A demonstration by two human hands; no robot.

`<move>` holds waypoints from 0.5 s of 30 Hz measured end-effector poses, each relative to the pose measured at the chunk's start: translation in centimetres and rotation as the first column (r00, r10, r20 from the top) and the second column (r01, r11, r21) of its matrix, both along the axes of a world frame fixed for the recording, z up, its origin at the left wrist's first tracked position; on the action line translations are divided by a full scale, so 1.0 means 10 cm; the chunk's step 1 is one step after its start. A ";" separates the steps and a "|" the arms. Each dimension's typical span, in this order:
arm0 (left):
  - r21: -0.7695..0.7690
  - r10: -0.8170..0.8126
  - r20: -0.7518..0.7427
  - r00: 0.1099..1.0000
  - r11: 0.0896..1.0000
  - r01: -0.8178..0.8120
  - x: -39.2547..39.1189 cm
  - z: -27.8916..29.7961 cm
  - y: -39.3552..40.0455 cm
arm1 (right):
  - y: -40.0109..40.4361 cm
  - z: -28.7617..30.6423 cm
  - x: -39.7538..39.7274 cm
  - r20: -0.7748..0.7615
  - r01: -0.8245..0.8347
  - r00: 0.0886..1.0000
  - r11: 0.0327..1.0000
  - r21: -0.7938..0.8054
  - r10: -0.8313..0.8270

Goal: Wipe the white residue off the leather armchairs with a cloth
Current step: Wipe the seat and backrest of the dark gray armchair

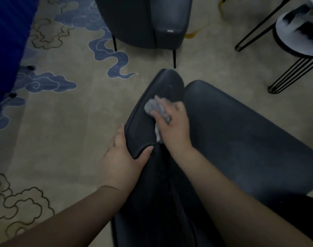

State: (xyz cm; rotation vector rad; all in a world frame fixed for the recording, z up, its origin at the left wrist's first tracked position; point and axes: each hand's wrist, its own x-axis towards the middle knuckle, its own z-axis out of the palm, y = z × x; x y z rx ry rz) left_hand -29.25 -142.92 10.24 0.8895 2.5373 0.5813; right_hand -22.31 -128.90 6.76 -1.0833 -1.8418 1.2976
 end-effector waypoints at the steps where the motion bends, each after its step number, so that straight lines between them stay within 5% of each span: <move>1: -0.001 0.003 0.001 1.000 1.000 -0.003 0.00 0.00 0.00 | -0.11 -0.02 0.07 0.000 -0.042 0.999 0.998 0.056 0.042; 5: -0.011 -0.004 -0.017 1.000 1.000 0.004 0.00 0.00 0.01 | 0.05 -0.02 0.03 -0.012 -0.102 0.994 0.988 0.115 0.104; 12: -0.002 0.011 -0.002 1.000 1.000 -0.011 -0.01 -0.02 0.00 | 0.80 -0.03 -0.34 0.024 0.247 0.969 0.966 -0.071 -0.246; 15: -0.014 0.007 -0.023 1.000 1.000 -0.008 0.00 -0.01 -0.02 | 0.50 -0.01 -0.26 0.024 0.235 0.972 0.970 -0.057 -0.234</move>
